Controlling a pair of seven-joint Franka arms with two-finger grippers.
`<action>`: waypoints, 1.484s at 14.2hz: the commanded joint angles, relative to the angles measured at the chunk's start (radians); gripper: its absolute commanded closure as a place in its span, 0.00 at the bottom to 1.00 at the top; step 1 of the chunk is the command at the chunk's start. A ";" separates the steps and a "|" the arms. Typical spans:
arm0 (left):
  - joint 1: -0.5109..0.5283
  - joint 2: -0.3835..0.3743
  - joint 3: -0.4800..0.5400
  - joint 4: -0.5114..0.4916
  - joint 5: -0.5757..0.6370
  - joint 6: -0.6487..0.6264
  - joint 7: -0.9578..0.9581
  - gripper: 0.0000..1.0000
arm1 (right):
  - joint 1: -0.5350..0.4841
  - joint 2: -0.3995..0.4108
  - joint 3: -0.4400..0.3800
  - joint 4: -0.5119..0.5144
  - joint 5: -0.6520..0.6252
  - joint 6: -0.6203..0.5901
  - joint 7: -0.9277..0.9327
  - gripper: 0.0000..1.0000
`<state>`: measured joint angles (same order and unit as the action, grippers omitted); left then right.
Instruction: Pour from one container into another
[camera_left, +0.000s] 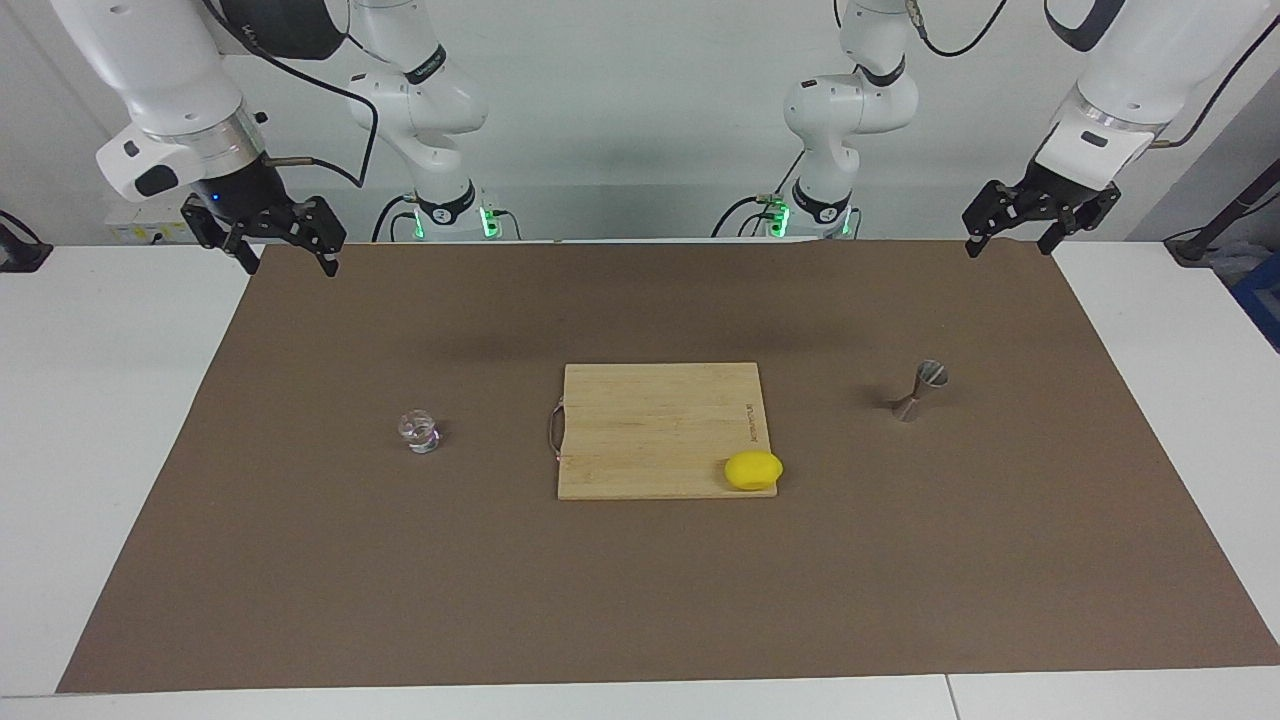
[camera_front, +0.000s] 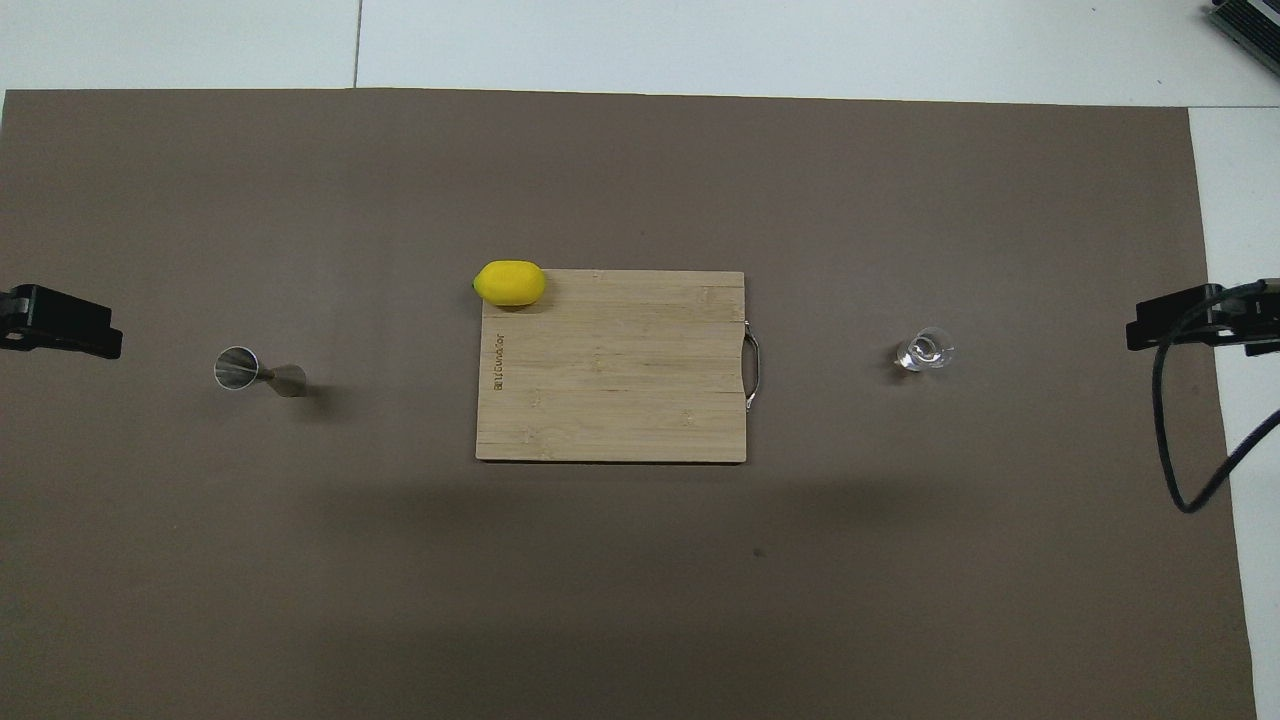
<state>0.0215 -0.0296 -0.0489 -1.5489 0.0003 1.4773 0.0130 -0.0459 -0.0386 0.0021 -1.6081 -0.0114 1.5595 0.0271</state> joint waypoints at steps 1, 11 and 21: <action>0.015 -0.029 -0.011 -0.030 0.017 0.012 0.013 0.00 | -0.012 -0.030 0.006 -0.021 0.005 0.000 -0.029 0.00; 0.087 -0.036 -0.002 -0.063 -0.100 0.021 0.039 0.00 | -0.014 -0.052 0.006 -0.065 0.019 0.002 -0.062 0.00; 0.222 -0.023 -0.002 -0.155 -0.331 0.052 0.263 0.00 | -0.068 -0.087 0.004 -0.182 0.076 0.128 -0.468 0.00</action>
<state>0.1960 -0.0313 -0.0431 -1.6447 -0.2594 1.4994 0.2005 -0.0891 -0.0836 -0.0007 -1.7229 0.0360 1.6344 -0.3567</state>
